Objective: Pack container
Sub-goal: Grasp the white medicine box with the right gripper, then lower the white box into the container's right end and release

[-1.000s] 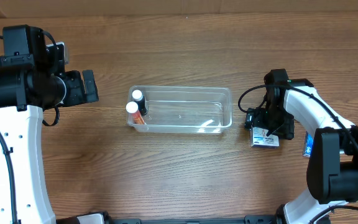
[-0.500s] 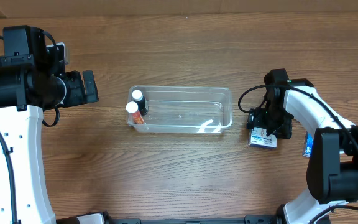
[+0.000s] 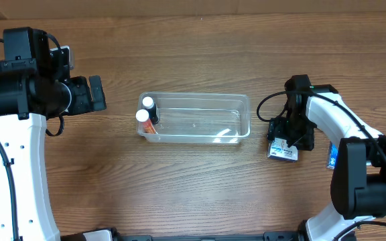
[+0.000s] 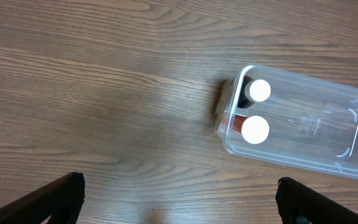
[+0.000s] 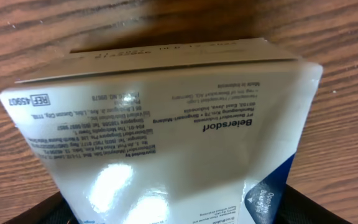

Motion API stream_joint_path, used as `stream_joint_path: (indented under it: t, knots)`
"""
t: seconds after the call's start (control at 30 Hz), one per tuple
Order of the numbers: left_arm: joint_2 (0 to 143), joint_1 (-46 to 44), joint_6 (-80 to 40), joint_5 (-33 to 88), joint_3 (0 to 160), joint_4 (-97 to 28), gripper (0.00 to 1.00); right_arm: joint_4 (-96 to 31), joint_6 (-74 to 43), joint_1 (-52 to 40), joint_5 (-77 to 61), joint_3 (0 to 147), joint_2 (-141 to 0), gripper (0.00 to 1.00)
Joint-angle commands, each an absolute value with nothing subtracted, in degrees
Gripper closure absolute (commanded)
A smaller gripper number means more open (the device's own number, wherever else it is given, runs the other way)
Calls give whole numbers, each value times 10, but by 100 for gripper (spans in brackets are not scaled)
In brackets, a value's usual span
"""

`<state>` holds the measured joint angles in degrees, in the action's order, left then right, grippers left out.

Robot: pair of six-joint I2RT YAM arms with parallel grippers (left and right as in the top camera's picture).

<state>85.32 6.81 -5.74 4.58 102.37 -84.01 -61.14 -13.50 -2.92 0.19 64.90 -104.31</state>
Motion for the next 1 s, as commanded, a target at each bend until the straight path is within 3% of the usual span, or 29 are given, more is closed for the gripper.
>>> stream_joint_path:
  t: [0.0,0.13,0.23,0.63,0.8,0.97]
  knots:
    - [855,71,-47,54,1032,-839,0,-618,-137,-25,-1,676,-1030,21]
    - [855,71,-47,54,1032,-839,0,-627,-137,-25,-1,699,-1025,25]
    - [855,71,-47,54,1032,-839,0,-639,-137,-25,-1,725,-1013,33]
    - [855,71,-47,54,1032,-838,0,-780,-136,-40,-24,907,-888,33]
    - [855,71,-47,54,1032,-838,0,-799,-147,-132,-53,949,-838,33]
    - [855,71,-47,54,1032,-839,0,-773,-248,-266,-25,949,-847,28]
